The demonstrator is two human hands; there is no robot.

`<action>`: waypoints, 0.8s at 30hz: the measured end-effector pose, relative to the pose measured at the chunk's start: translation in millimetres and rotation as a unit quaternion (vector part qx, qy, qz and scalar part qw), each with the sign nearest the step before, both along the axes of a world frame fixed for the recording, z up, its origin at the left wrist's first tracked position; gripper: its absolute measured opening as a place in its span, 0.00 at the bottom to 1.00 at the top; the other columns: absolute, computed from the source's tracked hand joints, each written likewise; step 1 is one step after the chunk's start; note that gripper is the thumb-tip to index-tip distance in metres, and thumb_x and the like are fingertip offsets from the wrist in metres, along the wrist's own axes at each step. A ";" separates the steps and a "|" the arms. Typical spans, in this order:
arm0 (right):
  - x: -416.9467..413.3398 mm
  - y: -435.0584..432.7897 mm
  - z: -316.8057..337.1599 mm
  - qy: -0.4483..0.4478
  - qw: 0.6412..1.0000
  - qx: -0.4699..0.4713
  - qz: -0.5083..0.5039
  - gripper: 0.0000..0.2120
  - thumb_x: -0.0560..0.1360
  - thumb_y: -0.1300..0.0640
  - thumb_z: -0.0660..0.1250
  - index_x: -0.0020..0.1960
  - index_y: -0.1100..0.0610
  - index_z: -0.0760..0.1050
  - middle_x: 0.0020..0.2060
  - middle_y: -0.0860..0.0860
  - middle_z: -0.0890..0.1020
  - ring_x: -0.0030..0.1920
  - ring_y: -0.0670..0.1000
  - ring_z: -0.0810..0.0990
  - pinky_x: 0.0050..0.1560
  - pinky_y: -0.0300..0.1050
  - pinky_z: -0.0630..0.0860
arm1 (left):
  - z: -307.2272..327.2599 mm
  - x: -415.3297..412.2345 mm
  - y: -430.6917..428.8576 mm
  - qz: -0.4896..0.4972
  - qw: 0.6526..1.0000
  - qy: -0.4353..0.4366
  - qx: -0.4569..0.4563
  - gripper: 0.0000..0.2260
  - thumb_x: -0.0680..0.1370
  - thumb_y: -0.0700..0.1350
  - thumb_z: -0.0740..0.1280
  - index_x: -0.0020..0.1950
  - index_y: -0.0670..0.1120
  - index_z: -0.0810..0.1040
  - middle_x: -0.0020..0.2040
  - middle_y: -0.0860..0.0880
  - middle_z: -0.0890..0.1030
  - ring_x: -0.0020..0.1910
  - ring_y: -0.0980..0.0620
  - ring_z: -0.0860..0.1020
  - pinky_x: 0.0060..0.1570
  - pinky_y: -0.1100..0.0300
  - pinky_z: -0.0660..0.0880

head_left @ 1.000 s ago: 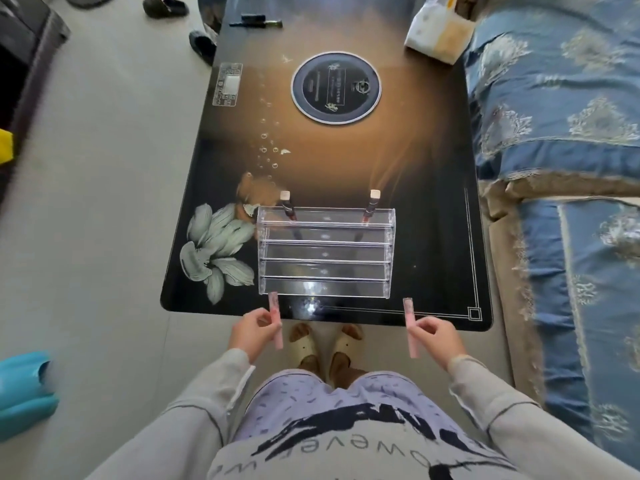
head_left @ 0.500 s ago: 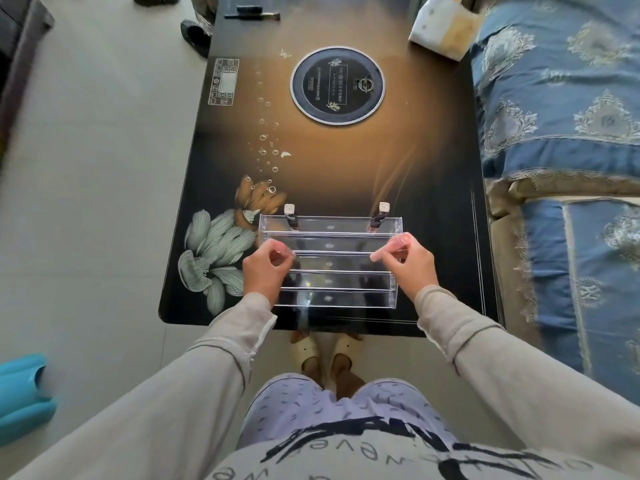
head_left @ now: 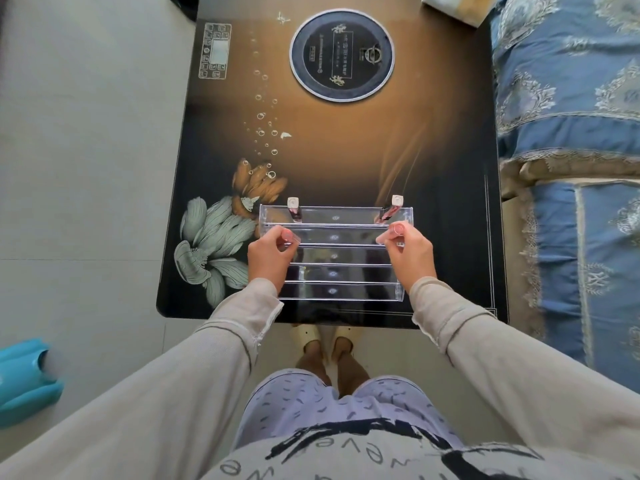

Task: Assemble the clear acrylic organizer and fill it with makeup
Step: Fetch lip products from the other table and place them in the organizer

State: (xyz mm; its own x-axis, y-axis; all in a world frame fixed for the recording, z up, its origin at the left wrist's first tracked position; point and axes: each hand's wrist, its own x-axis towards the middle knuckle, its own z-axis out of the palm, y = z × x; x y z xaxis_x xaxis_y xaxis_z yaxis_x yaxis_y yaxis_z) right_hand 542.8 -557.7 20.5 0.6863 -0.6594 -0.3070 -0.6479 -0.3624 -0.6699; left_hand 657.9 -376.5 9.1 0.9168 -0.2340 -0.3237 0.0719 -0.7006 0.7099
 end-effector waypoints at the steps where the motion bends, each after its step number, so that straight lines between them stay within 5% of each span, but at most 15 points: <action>1: 0.5 0.2 0.0 0.005 1.000 0.002 0.000 0.06 0.76 0.62 0.64 0.49 0.62 0.78 0.50 0.57 0.82 0.51 0.53 0.79 0.58 0.44 0.74 | -0.4 1.1 -0.8 -0.002 1.000 0.002 -0.002 0.04 0.73 0.41 0.70 0.43 0.39 0.80 0.41 0.42 0.84 0.41 0.47 0.79 0.47 0.59 0.75; 6: 2.0 -0.2 0.1 0.028 0.999 0.017 0.020 0.07 0.76 0.61 0.63 0.52 0.61 0.77 0.52 0.57 0.82 0.53 0.55 0.79 0.61 0.48 0.74 | -1.0 3.6 -6.6 -0.029 0.999 -0.012 0.022 0.02 0.73 0.40 0.69 0.42 0.41 0.79 0.39 0.48 0.80 0.39 0.53 0.76 0.42 0.69 0.66; 13: 4.2 -2.1 -2.8 0.043 0.999 0.028 0.018 0.07 0.77 0.62 0.63 0.53 0.61 0.75 0.53 0.58 0.81 0.54 0.56 0.79 0.59 0.46 0.74 | -7.7 3.7 -6.8 -0.041 0.998 -0.002 0.039 0.03 0.74 0.39 0.68 0.44 0.40 0.79 0.43 0.42 0.83 0.41 0.47 0.78 0.49 0.57 0.76; 19: 4.0 -3.2 -6.4 0.059 0.997 0.020 0.042 0.07 0.77 0.61 0.63 0.53 0.60 0.74 0.53 0.58 0.81 0.54 0.56 0.79 0.60 0.46 0.74 | -9.5 3.0 -8.7 -0.036 0.998 0.020 0.041 0.05 0.74 0.42 0.69 0.44 0.40 0.79 0.41 0.42 0.82 0.39 0.51 0.75 0.42 0.64 0.69; 24: 3.5 -3.8 -11.8 0.070 0.996 0.009 0.058 0.06 0.77 0.61 0.63 0.52 0.60 0.74 0.52 0.57 0.82 0.52 0.56 0.80 0.53 0.38 0.71 | -8.9 10.4 -11.0 -0.063 0.996 0.030 0.061 0.06 0.74 0.44 0.69 0.45 0.41 0.79 0.43 0.42 0.83 0.44 0.45 0.79 0.50 0.55 0.76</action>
